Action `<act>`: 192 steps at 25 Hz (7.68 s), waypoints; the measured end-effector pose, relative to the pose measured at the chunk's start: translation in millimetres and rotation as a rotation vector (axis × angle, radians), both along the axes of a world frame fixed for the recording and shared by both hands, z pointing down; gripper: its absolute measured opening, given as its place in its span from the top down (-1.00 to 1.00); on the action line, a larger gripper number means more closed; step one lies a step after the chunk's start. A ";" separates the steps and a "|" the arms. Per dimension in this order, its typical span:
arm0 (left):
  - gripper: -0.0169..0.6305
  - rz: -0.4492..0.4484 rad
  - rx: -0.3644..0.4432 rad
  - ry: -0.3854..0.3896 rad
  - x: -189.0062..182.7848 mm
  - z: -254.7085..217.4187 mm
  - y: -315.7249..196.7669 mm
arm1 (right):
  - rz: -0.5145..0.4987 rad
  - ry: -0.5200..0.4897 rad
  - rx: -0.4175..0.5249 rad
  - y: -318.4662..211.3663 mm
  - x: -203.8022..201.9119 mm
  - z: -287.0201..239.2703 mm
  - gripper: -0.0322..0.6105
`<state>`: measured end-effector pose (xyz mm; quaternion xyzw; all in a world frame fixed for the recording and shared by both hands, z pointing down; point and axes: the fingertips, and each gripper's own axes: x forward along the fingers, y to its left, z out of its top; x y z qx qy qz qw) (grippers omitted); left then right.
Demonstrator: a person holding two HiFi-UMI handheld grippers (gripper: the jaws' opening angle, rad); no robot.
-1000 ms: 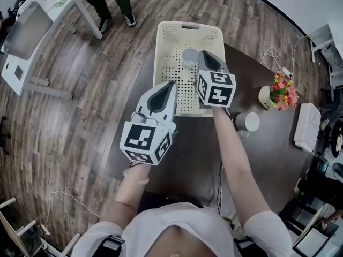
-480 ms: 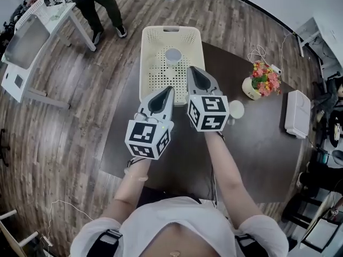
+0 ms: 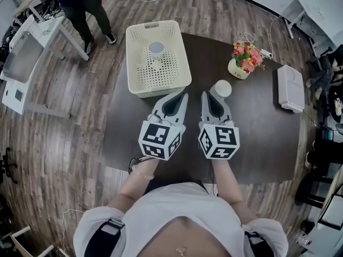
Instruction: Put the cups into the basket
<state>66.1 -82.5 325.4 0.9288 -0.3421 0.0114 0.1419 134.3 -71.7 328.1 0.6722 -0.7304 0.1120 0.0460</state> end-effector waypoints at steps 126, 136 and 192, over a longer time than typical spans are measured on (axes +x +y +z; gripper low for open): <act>0.91 0.099 -0.228 -0.122 103.2 115.7 -11.0 | 0.112 0.042 -0.293 -53.1 138.8 143.6 -0.43; 0.91 0.094 -0.180 -0.098 85.4 77.2 15.6 | 0.067 0.057 -0.257 -17.1 109.8 97.3 -0.43; 0.91 -0.184 -0.130 -0.057 -111.4 33.3 -92.4 | -0.242 0.151 -0.196 -149.3 -56.2 16.6 -0.43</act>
